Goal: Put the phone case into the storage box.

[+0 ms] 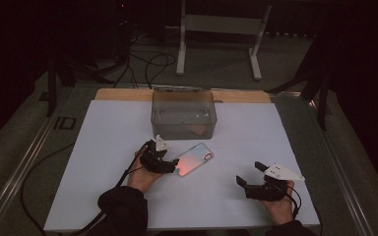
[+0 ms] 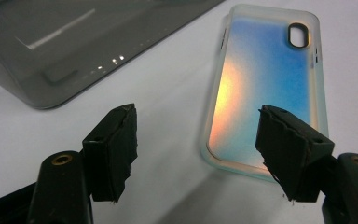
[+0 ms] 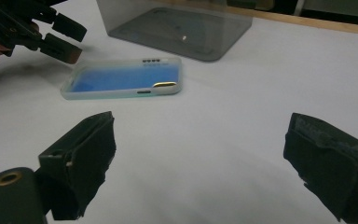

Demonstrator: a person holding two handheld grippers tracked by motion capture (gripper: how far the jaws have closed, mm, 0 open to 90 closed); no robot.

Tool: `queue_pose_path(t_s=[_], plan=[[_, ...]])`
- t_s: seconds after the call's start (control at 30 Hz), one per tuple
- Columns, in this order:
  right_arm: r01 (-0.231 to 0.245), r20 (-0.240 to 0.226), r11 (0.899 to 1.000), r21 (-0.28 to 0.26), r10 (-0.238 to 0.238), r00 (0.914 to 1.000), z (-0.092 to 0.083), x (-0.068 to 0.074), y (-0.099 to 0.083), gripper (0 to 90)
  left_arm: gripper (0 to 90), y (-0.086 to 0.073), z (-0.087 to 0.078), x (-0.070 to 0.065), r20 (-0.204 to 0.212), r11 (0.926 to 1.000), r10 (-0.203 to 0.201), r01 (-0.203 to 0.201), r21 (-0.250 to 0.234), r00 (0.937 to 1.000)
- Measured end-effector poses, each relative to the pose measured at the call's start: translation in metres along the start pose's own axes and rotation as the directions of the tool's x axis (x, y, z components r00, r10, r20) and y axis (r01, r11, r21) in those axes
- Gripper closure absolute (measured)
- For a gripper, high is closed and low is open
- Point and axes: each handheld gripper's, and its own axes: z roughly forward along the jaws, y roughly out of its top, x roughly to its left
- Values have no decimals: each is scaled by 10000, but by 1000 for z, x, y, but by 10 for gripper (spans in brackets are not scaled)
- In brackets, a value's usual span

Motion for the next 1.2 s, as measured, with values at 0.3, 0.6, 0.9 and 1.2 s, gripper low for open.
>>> queue_pose_path(t_s=[0.3,0.6,0.9,1.2], plan=[[13,-27,10000,-23,-13,10000,0,-1,0,93,386,7,7,0,121,9981,170,-177,598,9998],[21,57,10000,-3,-21,10000,0,-1,0,93,580,8,13,2,410,9939,88,-133,1099,9991],[3,17,10000,18,-3,10000,0,-1,0,93,723,13,19,3,914,9907,190,-311,1321,9956],[3,9,10000,11,-3,10000,0,-1,0,93,858,20,24,1,830,9867,447,-570,1523,9955]])
